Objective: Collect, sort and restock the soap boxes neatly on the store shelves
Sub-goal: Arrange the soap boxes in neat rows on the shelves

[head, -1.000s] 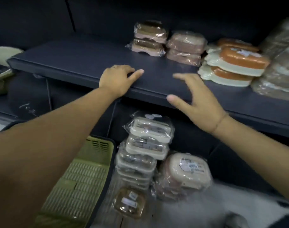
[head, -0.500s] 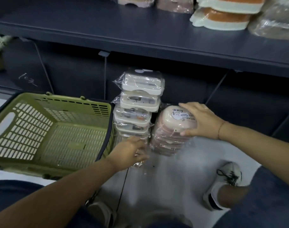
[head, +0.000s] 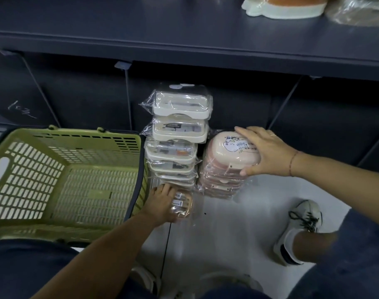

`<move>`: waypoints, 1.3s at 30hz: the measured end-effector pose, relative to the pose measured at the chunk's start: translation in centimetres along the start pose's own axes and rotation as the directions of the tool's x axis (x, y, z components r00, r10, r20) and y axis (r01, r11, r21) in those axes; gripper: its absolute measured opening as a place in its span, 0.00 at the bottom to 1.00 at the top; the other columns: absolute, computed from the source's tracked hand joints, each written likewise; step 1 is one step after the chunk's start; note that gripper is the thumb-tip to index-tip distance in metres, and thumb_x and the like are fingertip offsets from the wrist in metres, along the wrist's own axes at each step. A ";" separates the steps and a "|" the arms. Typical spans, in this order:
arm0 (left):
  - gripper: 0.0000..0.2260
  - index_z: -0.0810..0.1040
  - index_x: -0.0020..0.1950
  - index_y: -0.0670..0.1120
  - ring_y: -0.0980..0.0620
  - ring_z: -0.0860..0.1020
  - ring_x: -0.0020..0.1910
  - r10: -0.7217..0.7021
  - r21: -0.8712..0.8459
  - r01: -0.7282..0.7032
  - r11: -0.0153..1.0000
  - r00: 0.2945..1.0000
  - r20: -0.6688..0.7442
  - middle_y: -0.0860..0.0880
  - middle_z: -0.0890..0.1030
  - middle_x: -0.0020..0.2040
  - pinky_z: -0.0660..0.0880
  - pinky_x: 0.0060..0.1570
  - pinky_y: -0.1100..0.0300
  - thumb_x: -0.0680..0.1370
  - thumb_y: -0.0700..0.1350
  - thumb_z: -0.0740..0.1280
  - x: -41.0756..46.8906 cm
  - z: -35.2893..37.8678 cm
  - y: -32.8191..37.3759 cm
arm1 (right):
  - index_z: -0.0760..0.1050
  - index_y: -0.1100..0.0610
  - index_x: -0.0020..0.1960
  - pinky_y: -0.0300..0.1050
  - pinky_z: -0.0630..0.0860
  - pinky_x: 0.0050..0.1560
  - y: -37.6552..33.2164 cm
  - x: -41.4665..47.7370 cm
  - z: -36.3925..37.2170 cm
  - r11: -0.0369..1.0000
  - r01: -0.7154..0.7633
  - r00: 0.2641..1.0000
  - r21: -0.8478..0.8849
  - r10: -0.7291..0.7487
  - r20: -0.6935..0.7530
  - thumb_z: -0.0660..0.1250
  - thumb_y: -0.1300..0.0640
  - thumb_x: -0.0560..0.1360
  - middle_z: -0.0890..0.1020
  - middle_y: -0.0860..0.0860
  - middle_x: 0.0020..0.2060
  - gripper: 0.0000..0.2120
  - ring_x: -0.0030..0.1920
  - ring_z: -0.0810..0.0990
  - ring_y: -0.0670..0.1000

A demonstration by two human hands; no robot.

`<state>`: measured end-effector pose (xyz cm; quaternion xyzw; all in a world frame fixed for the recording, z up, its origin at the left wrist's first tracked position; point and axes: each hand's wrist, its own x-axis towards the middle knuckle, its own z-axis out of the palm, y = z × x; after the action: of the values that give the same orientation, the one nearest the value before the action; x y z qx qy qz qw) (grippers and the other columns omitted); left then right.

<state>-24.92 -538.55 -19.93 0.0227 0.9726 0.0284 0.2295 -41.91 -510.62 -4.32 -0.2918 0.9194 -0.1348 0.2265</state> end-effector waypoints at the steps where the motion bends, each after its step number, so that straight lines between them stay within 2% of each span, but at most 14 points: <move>1: 0.45 0.56 0.77 0.48 0.48 0.61 0.73 -0.001 -0.018 0.002 1.000 1.000 0.022 0.49 0.62 0.72 0.57 0.72 0.49 0.68 0.62 0.74 0.1 0.0 -0.1 | 0.44 0.39 0.78 0.54 0.54 0.75 -0.1 0.0 0.0 1.000 -0.001 1.000 0.004 0.001 0.000 0.77 0.37 0.61 0.53 0.48 0.75 0.57 0.75 0.53 0.55; 4: 0.48 0.51 0.79 0.48 0.47 0.55 0.77 -0.004 -0.053 0.009 0.999 0.997 0.082 0.49 0.58 0.76 0.55 0.74 0.47 0.69 0.61 0.74 0.6 0.4 -0.1 | 0.44 0.40 0.78 0.53 0.55 0.75 -0.3 0.0 0.0 0.999 0.002 1.000 0.035 -0.002 0.008 0.78 0.39 0.61 0.53 0.47 0.74 0.57 0.74 0.53 0.54; 8: 0.45 0.56 0.77 0.49 0.49 0.61 0.73 -0.006 -0.089 0.013 0.996 0.997 0.080 0.51 0.63 0.74 0.61 0.71 0.47 0.68 0.63 0.74 0.9 0.2 0.0 | 0.46 0.43 0.78 0.47 0.58 0.71 -0.8 0.1 0.1 0.998 0.027 1.000 0.056 -0.026 -0.012 0.78 0.42 0.63 0.58 0.47 0.71 0.55 0.71 0.56 0.52; 14: 0.45 0.61 0.76 0.50 0.48 0.64 0.69 0.023 -0.243 0.008 0.970 0.992 0.124 0.51 0.66 0.69 0.67 0.66 0.49 0.65 0.66 0.74 -0.3 -1.6 1.1 | 0.51 0.42 0.77 0.49 0.63 0.69 -1.4 -0.2 -0.8 0.999 0.038 0.998 -0.004 -0.038 -0.042 0.77 0.39 0.60 0.62 0.47 0.69 0.53 0.69 0.60 0.53; 18: 0.44 0.63 0.76 0.54 0.50 0.67 0.66 0.141 -0.445 -0.071 0.893 0.982 0.125 0.51 0.70 0.66 0.67 0.67 0.55 0.65 0.62 0.77 -2.1 -6.3 2.6 | 0.55 0.43 0.74 0.53 0.63 0.70 -2.5 -0.7 -2.7 0.996 0.080 0.993 -0.030 -0.082 -0.084 0.77 0.37 0.58 0.65 0.48 0.67 0.51 0.67 0.63 0.54; 22: 0.48 0.63 0.77 0.55 0.50 0.69 0.66 0.180 -0.538 -0.108 0.836 0.980 0.083 0.52 0.72 0.64 0.67 0.68 0.56 0.61 0.67 0.76 -3.7 -12.0 3.3 | 0.57 0.42 0.72 0.50 0.65 0.68 -3.8 -2.5 -5.1 0.994 0.101 0.994 -0.034 -0.102 -0.049 0.76 0.36 0.56 0.66 0.46 0.65 0.50 0.66 0.65 0.52; 26: 0.42 0.64 0.76 0.58 0.57 0.67 0.67 0.252 -0.522 -0.185 0.832 0.966 0.058 0.57 0.69 0.68 0.65 0.67 0.63 0.66 0.60 0.78 -5.3 -18.6 3.8 | 0.59 0.43 0.71 0.39 0.64 0.60 -4.8 -4.5 -8.4 0.990 0.137 0.990 -0.038 -0.138 -0.029 0.79 0.40 0.58 0.67 0.43 0.62 0.48 0.63 0.66 0.46; 27: 0.41 0.63 0.76 0.58 0.58 0.66 0.66 0.262 -0.507 -0.211 0.836 0.964 0.031 0.57 0.68 0.68 0.65 0.65 0.65 0.67 0.59 0.78 -5.7 -20.5 3.8 | 0.59 0.41 0.70 0.36 0.64 0.58 -4.9 -5.0 -9.5 0.988 0.151 0.988 -0.027 -0.152 -0.036 0.79 0.38 0.57 0.68 0.41 0.61 0.48 0.62 0.68 0.44; 29: 0.43 0.60 0.76 0.61 0.59 0.64 0.67 0.255 -0.481 -0.255 0.839 0.965 -0.065 0.59 0.66 0.69 0.64 0.67 0.62 0.66 0.60 0.78 -6.3 -24.2 3.2 | 0.59 0.36 0.67 0.29 0.67 0.54 -5.2 -5.8 -12.0 0.987 0.153 0.984 0.039 -0.149 -0.103 0.76 0.32 0.52 0.69 0.35 0.59 0.48 0.59 0.71 0.38; 32: 0.43 0.60 0.75 0.64 0.61 0.61 0.68 0.175 -0.434 -0.290 0.853 0.942 -0.286 0.62 0.66 0.67 0.62 0.67 0.65 0.65 0.62 0.77 -7.0 -29.7 1.0 | 0.58 0.31 0.61 0.29 0.70 0.50 -5.5 -6.2 -16.0 0.978 0.132 0.960 0.162 -0.085 -0.267 0.74 0.26 0.46 0.67 0.27 0.58 0.48 0.57 0.72 0.33; 34: 0.42 0.61 0.75 0.64 0.62 0.60 0.66 0.098 -0.419 -0.280 0.864 0.909 -0.404 0.64 0.67 0.62 0.62 0.64 0.65 0.65 0.62 0.77 -6.6 -32.9 -1.0 | 0.58 0.33 0.63 0.34 0.69 0.53 -5.9 -5.4 -18.3 0.972 0.137 0.929 0.190 -0.059 -0.365 0.73 0.26 0.50 0.69 0.31 0.59 0.46 0.56 0.74 0.37; 36: 0.42 0.62 0.75 0.62 0.59 0.62 0.62 0.009 -0.396 -0.258 0.881 0.846 -0.533 0.62 0.68 0.58 0.63 0.63 0.60 0.64 0.61 0.76 -5.1 -35.6 -3.1 | 0.60 0.43 0.68 0.38 0.66 0.57 -6.6 -3.2 -20.5 0.975 0.144 0.883 0.171 -0.048 -0.467 0.76 0.37 0.57 0.69 0.40 0.62 0.45 0.59 0.72 0.43; 38: 0.42 0.62 0.76 0.60 0.56 0.62 0.61 -0.080 -0.409 -0.221 0.885 0.794 -0.603 0.57 0.68 0.58 0.63 0.64 0.57 0.66 0.59 0.77 -2.8 -37.2 -5.0 | 0.61 0.52 0.71 0.39 0.65 0.60 -7.7 0.5 -22.4 0.982 0.150 0.824 0.117 -0.059 -0.564 0.80 0.45 0.59 0.69 0.47 0.63 0.46 0.61 0.71 0.47; 39: 0.42 0.61 0.76 0.59 0.55 0.61 0.62 -0.109 -0.422 -0.205 0.883 0.785 -0.610 0.56 0.68 0.60 0.62 0.66 0.56 0.66 0.59 0.77 -1.5 -37.7 -5.9 | 0.62 0.55 0.71 0.40 0.65 0.61 -8.3 2.6 -23.2 0.986 0.144 0.803 0.088 -0.065 -0.593 0.80 0.45 0.59 0.70 0.50 0.64 0.47 0.62 0.70 0.49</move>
<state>-40.67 -546.17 13.98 -0.0182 0.9562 0.2733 -0.1035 -51.36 -516.11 17.90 -0.2709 0.9162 -0.2895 -0.0585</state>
